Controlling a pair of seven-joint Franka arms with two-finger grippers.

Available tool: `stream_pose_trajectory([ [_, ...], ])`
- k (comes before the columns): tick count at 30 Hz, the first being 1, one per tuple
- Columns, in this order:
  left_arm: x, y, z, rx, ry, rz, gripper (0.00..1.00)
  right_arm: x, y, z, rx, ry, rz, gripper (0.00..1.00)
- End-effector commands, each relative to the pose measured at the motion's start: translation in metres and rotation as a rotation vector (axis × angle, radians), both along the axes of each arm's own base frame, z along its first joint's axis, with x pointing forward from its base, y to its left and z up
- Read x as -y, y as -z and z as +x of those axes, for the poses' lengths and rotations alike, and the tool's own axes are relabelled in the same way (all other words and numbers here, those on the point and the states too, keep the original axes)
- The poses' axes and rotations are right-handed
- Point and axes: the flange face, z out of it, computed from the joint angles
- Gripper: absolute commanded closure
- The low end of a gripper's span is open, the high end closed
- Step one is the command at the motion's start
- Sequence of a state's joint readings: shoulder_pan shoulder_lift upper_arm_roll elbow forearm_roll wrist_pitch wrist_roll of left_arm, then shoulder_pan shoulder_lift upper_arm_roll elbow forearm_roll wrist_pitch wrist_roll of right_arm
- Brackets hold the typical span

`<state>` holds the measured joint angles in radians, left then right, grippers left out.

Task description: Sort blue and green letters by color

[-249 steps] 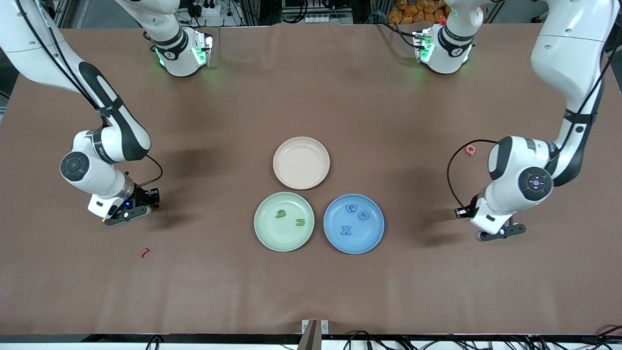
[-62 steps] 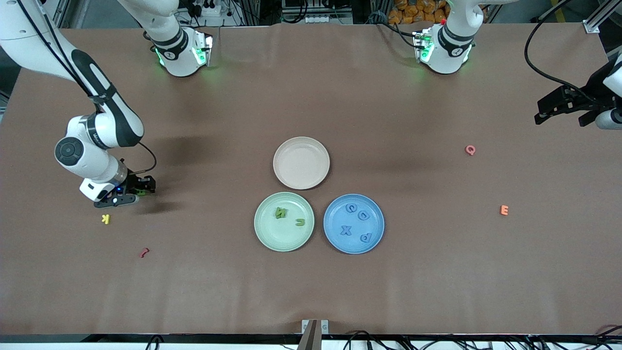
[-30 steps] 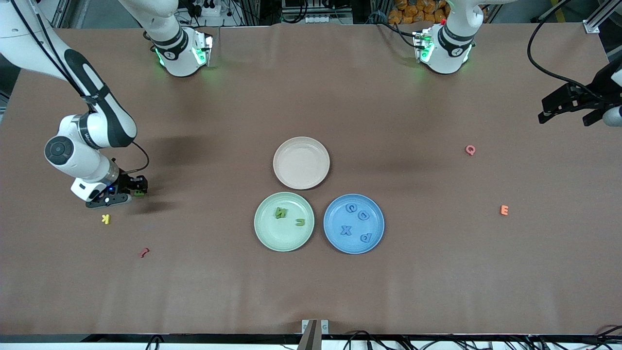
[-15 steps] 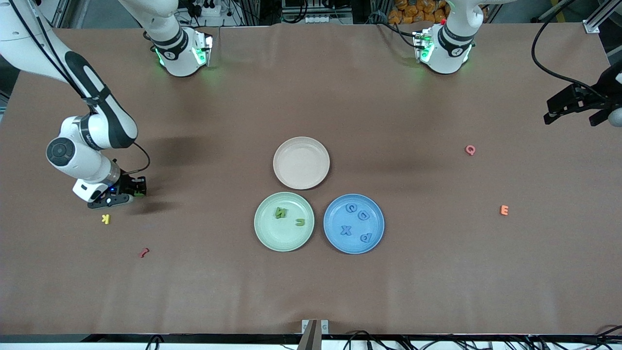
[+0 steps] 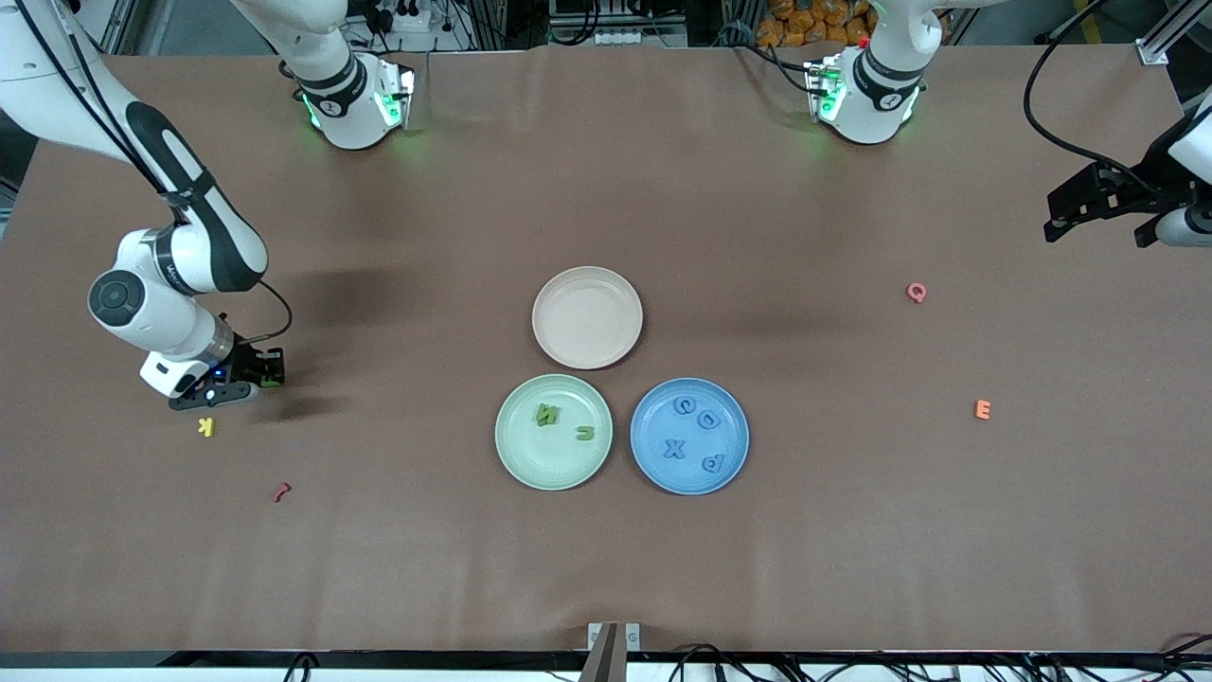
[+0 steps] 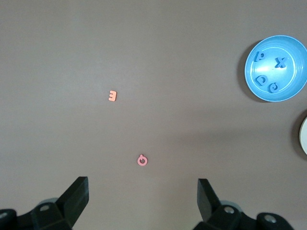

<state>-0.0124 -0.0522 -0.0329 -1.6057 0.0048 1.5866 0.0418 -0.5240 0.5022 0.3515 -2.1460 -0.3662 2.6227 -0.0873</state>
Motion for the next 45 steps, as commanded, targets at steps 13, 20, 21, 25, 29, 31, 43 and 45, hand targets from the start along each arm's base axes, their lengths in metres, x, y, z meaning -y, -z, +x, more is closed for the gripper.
stream_pose_trajectory([
  [13, -0.002, -0.001, -0.001, 0.012, 0.019, 0.02, 0.0, -0.152, -0.083, 0.051, -0.038, 0.245, 0.037, 1.0],
  [20, 0.001, 0.001, 0.0, 0.01, 0.022, 0.013, 0.0, -0.234, -0.102, 0.06, -0.019, 0.36, 0.089, 1.0],
  [21, 0.0, 0.001, 0.001, 0.01, 0.02, 0.011, 0.0, -0.244, -0.102, 0.062, -0.024, 0.379, 0.106, 1.0],
  [25, 0.0, 0.003, 0.0, 0.005, 0.022, 0.01, 0.0, -0.28, -0.107, 0.069, -0.036, 0.444, 0.16, 1.0],
  [29, 0.0, 0.003, 0.0, 0.005, 0.02, 0.01, 0.0, -0.313, -0.109, 0.076, -0.05, 0.495, 0.178, 1.0],
  [31, -0.001, 0.004, 0.0, 0.004, 0.019, 0.01, 0.0, -0.33, -0.11, 0.08, -0.058, 0.52, 0.186, 1.0],
  [43, -0.004, 0.006, 0.003, 0.005, 0.014, 0.011, 0.0, -0.412, -0.089, 0.078, -0.013, 0.6, 0.137, 1.0],
  [45, -0.004, 0.006, 0.003, 0.009, 0.014, 0.011, 0.0, -0.425, -0.081, 0.076, -0.008, 0.613, 0.127, 1.0],
])
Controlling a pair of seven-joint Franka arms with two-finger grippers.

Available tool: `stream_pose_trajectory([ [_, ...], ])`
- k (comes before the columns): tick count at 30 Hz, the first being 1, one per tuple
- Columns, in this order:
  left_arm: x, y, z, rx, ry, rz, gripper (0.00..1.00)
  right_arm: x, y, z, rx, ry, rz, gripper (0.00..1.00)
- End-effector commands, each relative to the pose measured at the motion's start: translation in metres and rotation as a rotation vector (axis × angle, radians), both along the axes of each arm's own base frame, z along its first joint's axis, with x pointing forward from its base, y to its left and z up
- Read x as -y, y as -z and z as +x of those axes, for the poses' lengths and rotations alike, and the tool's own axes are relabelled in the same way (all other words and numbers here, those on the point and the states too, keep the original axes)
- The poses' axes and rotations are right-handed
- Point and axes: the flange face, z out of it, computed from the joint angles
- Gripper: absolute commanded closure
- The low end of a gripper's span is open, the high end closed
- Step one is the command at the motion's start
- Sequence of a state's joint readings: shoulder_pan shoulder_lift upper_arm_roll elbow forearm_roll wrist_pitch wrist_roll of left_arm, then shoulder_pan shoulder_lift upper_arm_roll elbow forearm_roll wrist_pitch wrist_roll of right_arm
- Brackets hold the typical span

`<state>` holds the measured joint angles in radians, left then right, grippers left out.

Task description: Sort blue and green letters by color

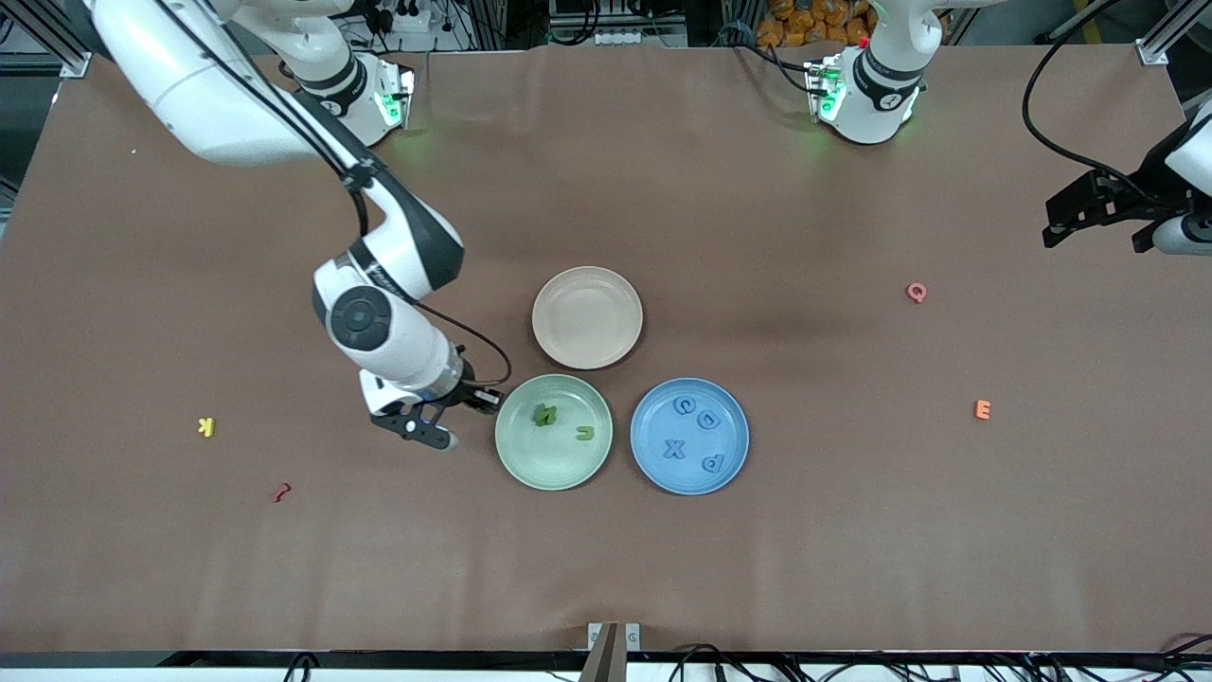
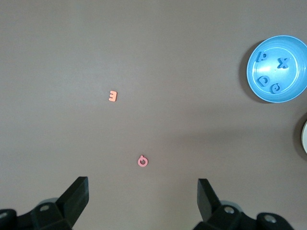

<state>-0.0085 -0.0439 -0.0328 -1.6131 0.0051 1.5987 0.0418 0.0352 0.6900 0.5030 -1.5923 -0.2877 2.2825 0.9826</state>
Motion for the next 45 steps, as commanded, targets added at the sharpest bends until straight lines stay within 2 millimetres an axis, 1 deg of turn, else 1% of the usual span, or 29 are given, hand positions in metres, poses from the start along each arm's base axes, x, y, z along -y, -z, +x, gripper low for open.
stream_pose_trajectory([
  [1, -0.002, -0.001, 0.0, 0.012, 0.018, 0.011, 0.0, -0.037, 0.018, 0.006, 0.005, 0.057, -0.031, 1.0],
  [3, -0.002, -0.001, 0.0, 0.011, 0.018, 0.011, 0.0, -0.046, 0.024, 0.004, 0.005, 0.063, -0.038, 1.0],
  [6, -0.002, -0.001, 0.0, 0.011, 0.018, 0.011, 0.0, -0.053, 0.03, 0.004, 0.007, 0.072, -0.036, 1.0],
  [8, -0.002, -0.001, 0.0, 0.011, 0.018, 0.011, 0.0, -0.054, 0.036, 0.005, 0.002, 0.083, -0.035, 1.0],
  [12, -0.002, -0.001, 0.0, 0.011, 0.018, 0.011, 0.0, -0.063, 0.04, 0.006, 0.003, 0.094, -0.029, 1.0],
  [15, -0.003, -0.001, 0.0, 0.011, 0.017, 0.011, 0.0, -0.066, 0.044, 0.008, 0.007, 0.099, -0.032, 1.0],
  [16, -0.003, -0.001, 0.0, 0.012, 0.017, 0.011, 0.0, -0.066, 0.045, 0.009, 0.008, 0.099, -0.031, 0.97],
  [18, -0.003, -0.001, 0.0, 0.012, 0.017, 0.011, 0.0, -0.066, 0.045, 0.01, 0.01, 0.1, -0.031, 0.81],
  [19, -0.003, -0.001, 0.0, 0.012, 0.017, 0.011, 0.0, -0.066, 0.046, 0.01, 0.008, 0.1, -0.032, 0.69],
  [20, -0.003, -0.001, 0.0, 0.012, 0.017, 0.011, 0.0, -0.066, 0.046, 0.01, 0.008, 0.1, -0.032, 0.61],
  [21, -0.003, -0.001, 0.0, 0.012, 0.017, 0.011, 0.0, -0.065, 0.046, 0.01, 0.007, 0.101, -0.033, 0.5],
  [22, -0.003, -0.001, 0.0, 0.012, 0.017, 0.011, 0.0, -0.065, 0.046, 0.01, 0.007, 0.101, -0.033, 0.41],
  [24, -0.003, 0.0, 0.0, 0.011, 0.017, 0.011, 0.0, -0.064, 0.045, 0.011, 0.008, 0.103, -0.032, 0.31],
  [26, -0.003, 0.0, 0.0, 0.011, 0.017, 0.011, 0.0, -0.063, 0.045, 0.011, 0.009, 0.103, -0.032, 0.25],
  [29, -0.003, 0.0, 0.0, 0.011, 0.017, 0.011, 0.0, -0.06, 0.044, 0.013, 0.008, 0.106, -0.034, 0.2],
  [33, -0.003, 0.001, 0.0, 0.011, 0.017, 0.011, 0.0, -0.056, 0.038, 0.016, 0.012, 0.108, -0.036, 0.2],
  [35, -0.003, 0.0, 0.001, 0.012, 0.017, 0.011, 0.0, -0.054, 0.031, 0.018, 0.018, 0.109, -0.033, 0.2],
  [36, -0.003, 0.0, 0.001, 0.012, 0.017, 0.011, 0.0, -0.05, 0.027, 0.02, 0.02, 0.117, -0.031, 0.2],
  [39, -0.003, 0.0, 0.001, 0.014, 0.015, 0.011, 0.0, -0.04, 0.025, 0.023, -0.005, 0.124, -0.052, 0.19],
  [45, -0.003, 0.001, 0.001, 0.012, 0.015, 0.011, 0.0, -0.034, -0.008, 0.035, -0.028, 0.125, -0.079, 0.19],
])
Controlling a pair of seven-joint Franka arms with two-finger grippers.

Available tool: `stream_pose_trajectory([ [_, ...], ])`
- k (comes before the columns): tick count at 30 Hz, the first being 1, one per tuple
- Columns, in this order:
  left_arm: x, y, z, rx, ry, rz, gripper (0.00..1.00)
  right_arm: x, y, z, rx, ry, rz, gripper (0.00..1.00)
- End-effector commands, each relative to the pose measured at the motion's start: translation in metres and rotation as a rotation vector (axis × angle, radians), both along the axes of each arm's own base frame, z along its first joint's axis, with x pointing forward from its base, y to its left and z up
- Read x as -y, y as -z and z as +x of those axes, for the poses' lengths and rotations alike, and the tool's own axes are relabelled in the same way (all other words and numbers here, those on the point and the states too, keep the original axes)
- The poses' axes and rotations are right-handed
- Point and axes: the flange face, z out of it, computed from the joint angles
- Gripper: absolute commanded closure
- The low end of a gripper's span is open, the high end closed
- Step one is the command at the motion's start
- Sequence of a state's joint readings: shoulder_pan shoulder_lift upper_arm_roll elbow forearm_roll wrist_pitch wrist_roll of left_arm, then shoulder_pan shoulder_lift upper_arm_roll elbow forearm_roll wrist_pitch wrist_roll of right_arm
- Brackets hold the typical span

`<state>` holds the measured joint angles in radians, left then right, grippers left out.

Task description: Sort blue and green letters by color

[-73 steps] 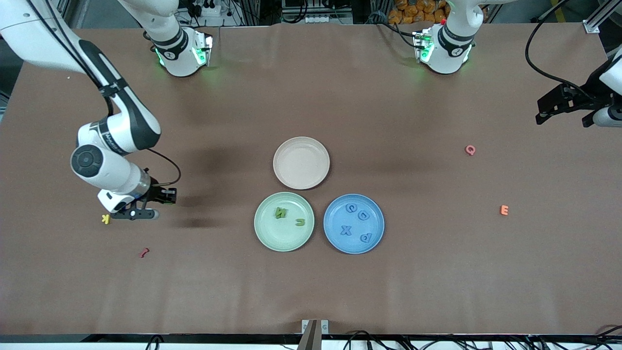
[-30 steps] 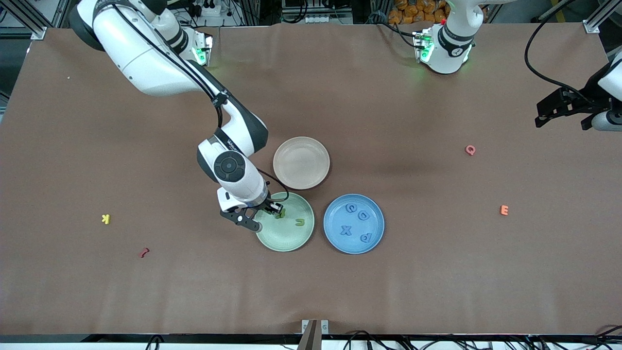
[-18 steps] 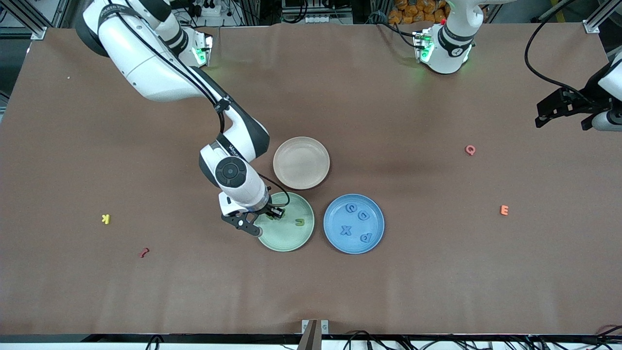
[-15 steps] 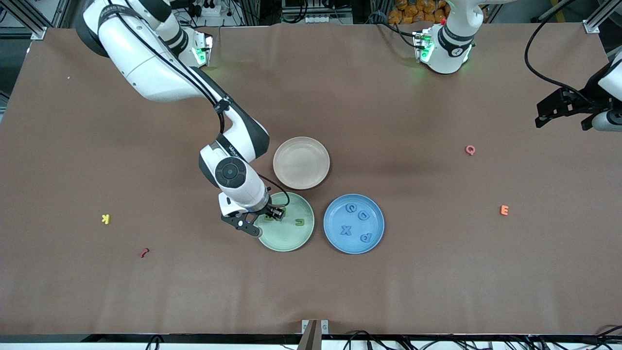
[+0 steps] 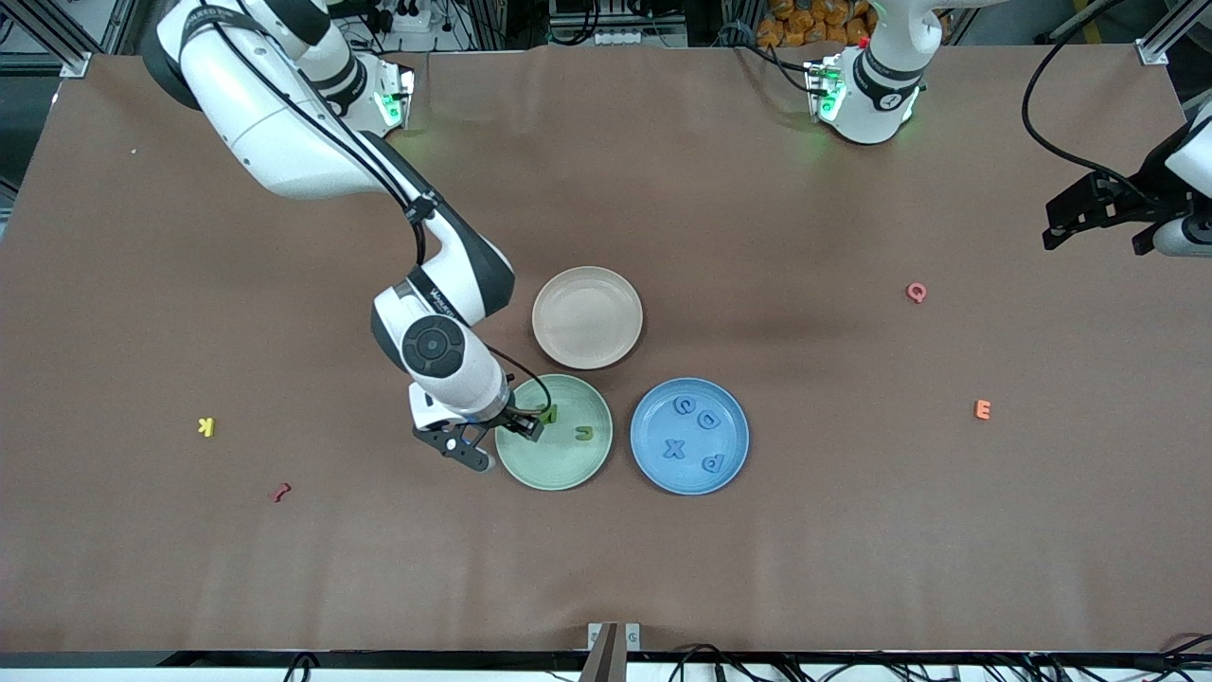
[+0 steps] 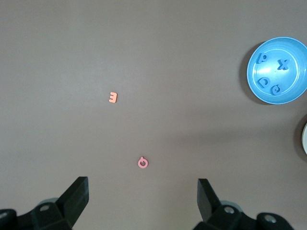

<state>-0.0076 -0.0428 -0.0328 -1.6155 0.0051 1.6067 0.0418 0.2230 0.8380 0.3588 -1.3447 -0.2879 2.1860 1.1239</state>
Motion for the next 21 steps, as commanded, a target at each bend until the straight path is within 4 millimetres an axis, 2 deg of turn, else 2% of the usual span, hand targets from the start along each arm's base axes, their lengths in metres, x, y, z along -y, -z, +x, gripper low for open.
stream_pose_trajectory([
  [1, -0.003, 0.0, 0.0, 0.008, 0.016, 0.011, 0.0, 0.006, -0.039, 0.01, -0.023, 0.002, -0.018, 0.19],
  [6, -0.003, 0.0, 0.0, 0.008, 0.016, 0.011, 0.0, 0.006, -0.055, 0.011, -0.048, -0.02, -0.028, 0.19],
  [12, -0.003, 0.0, 0.0, 0.008, 0.016, 0.011, 0.0, 0.01, -0.085, 0.011, -0.063, -0.038, -0.012, 0.18],
  [21, -0.003, 0.003, 0.002, 0.004, 0.016, 0.011, 0.0, 0.051, -0.137, 0.016, -0.099, -0.099, 0.033, 0.15],
])
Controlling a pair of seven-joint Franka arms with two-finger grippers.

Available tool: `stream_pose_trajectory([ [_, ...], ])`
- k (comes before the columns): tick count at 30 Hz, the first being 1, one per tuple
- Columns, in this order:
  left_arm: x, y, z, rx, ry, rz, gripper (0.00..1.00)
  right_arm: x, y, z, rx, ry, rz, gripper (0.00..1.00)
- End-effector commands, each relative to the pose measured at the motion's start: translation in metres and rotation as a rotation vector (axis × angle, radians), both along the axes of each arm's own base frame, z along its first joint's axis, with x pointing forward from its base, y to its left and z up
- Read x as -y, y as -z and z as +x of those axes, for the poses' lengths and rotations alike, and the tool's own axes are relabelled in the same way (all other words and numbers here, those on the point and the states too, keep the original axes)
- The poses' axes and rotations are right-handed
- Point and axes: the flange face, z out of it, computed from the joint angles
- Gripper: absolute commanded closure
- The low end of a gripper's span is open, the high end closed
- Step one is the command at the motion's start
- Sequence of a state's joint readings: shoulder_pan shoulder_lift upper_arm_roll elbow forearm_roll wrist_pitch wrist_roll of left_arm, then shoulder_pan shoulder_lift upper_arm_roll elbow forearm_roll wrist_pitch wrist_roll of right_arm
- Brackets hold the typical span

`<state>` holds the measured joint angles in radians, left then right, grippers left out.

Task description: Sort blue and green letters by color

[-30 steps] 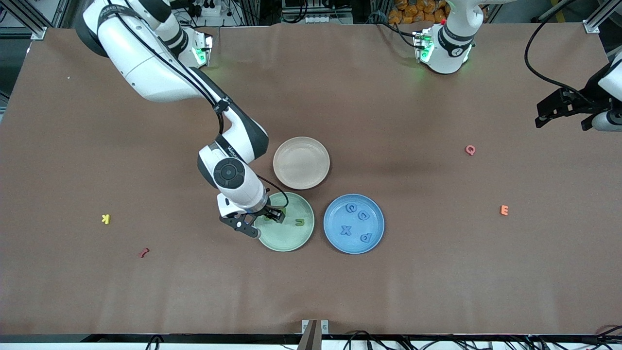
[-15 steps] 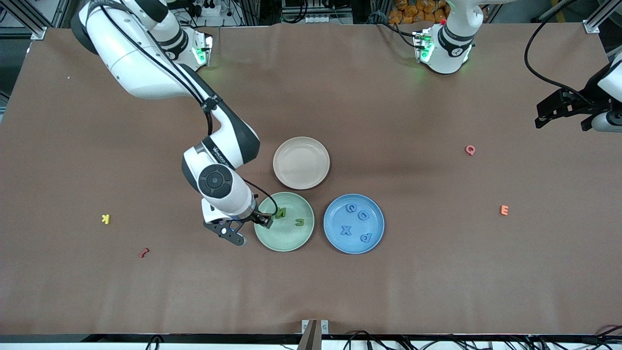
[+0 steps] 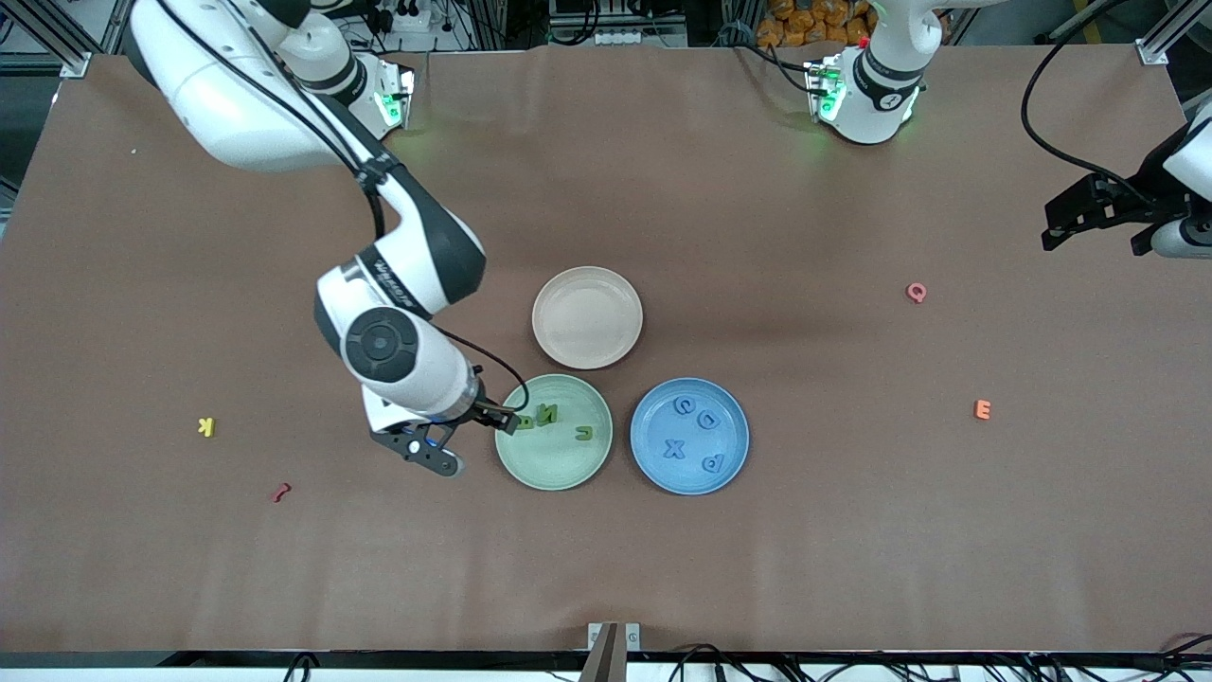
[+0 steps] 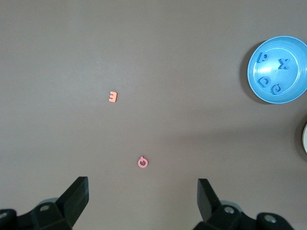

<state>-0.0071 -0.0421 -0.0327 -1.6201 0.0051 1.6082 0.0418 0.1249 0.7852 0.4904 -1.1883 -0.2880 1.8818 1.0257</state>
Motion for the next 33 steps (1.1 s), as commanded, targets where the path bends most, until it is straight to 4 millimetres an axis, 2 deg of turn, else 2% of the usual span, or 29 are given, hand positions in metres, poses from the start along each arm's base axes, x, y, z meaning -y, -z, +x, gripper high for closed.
stream_pose_trajectory([
  [1, -0.003, 0.0, 0.001, 0.008, 0.017, 0.011, 0.0, 0.033, -0.042, 0.001, -0.028, -0.05, 0.04, 0.15],
  [8, -0.003, 0.0, 0.001, 0.007, 0.018, 0.011, 0.0, 0.064, -0.083, 0.002, -0.021, -0.094, 0.076, 0.14],
  [10, -0.002, 0.0, 0.001, 0.007, 0.02, 0.011, 0.0, 0.072, -0.09, 0.002, -0.019, -0.094, 0.078, 0.13],
  [14, -0.002, 0.001, 0.0, 0.004, 0.018, 0.011, 0.0, 0.083, -0.102, 0.002, -0.016, -0.096, 0.07, 0.0],
  [18, -0.002, 0.003, -0.001, 0.001, 0.018, 0.011, 0.0, 0.089, -0.12, -0.001, 0.006, -0.093, 0.062, 0.0],
  [24, -0.002, 0.003, -0.001, 0.001, 0.02, 0.011, 0.0, 0.099, -0.138, -0.002, 0.028, -0.092, 0.052, 0.0],
  [33, -0.002, 0.003, -0.001, 0.001, 0.018, 0.01, 0.0, 0.122, -0.18, -0.012, 0.076, -0.289, 0.017, 0.0],
])
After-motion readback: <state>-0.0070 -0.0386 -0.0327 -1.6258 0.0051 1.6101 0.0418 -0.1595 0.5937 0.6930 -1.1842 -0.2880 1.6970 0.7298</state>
